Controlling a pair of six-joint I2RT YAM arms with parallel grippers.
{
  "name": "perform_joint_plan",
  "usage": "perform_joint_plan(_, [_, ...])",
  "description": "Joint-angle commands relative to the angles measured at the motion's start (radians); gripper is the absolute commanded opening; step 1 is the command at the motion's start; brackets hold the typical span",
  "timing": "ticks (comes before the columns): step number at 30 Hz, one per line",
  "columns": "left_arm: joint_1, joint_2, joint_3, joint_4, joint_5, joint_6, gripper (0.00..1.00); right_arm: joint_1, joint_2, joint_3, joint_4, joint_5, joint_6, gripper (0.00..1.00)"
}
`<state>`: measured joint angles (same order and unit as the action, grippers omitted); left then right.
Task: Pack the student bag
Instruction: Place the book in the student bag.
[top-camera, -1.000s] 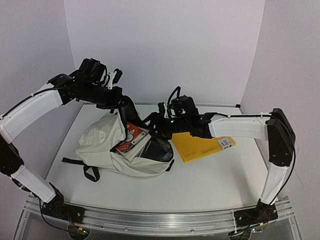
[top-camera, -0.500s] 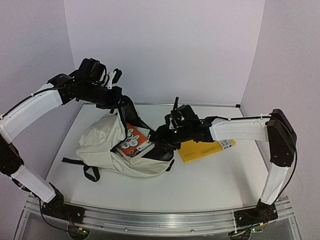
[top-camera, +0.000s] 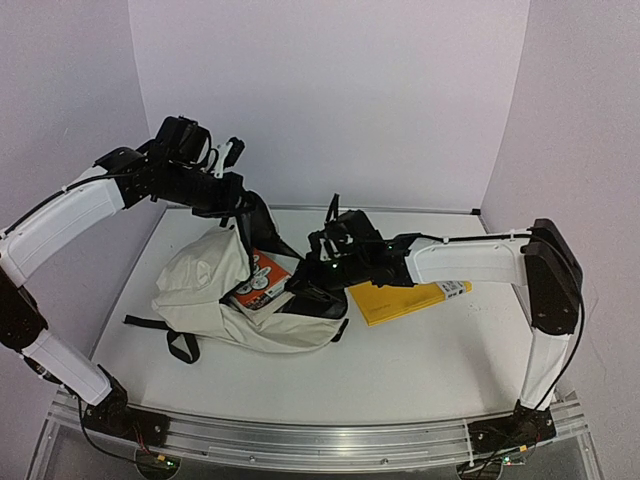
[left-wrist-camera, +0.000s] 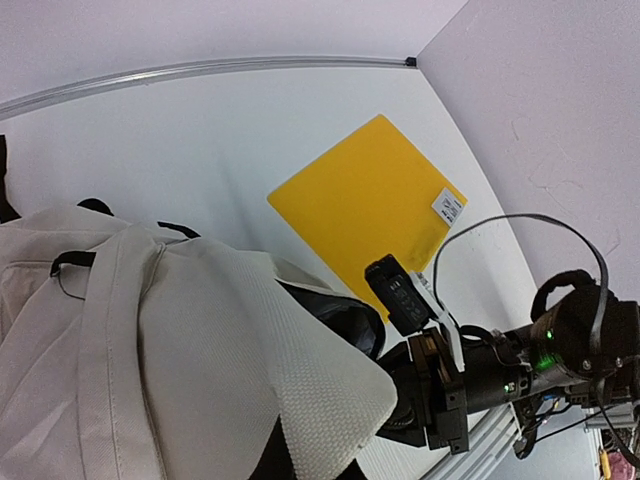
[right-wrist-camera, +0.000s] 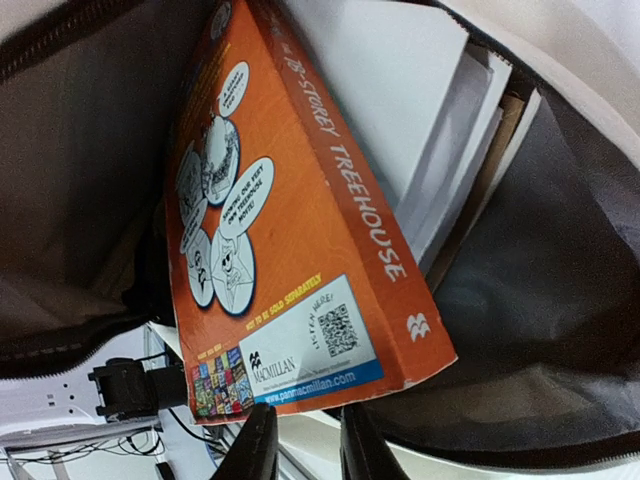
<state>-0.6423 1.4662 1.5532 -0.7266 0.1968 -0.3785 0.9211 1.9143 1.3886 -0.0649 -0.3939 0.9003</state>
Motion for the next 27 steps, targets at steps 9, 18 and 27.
perform_joint_plan(9, [0.002,-0.016,0.018,0.170,0.321,0.118,0.00,0.001,0.193,0.293,0.106,0.076,-0.069,0.11])
perform_joint_plan(18, [0.003,-0.020,0.024,0.241,0.429,0.154,0.00,0.000,0.240,0.374,0.120,0.194,-0.150,0.12])
perform_joint_plan(27, [0.009,0.050,0.065,0.264,0.362,0.130,0.00,0.002,0.309,0.416,0.215,0.064,-0.117,0.11])
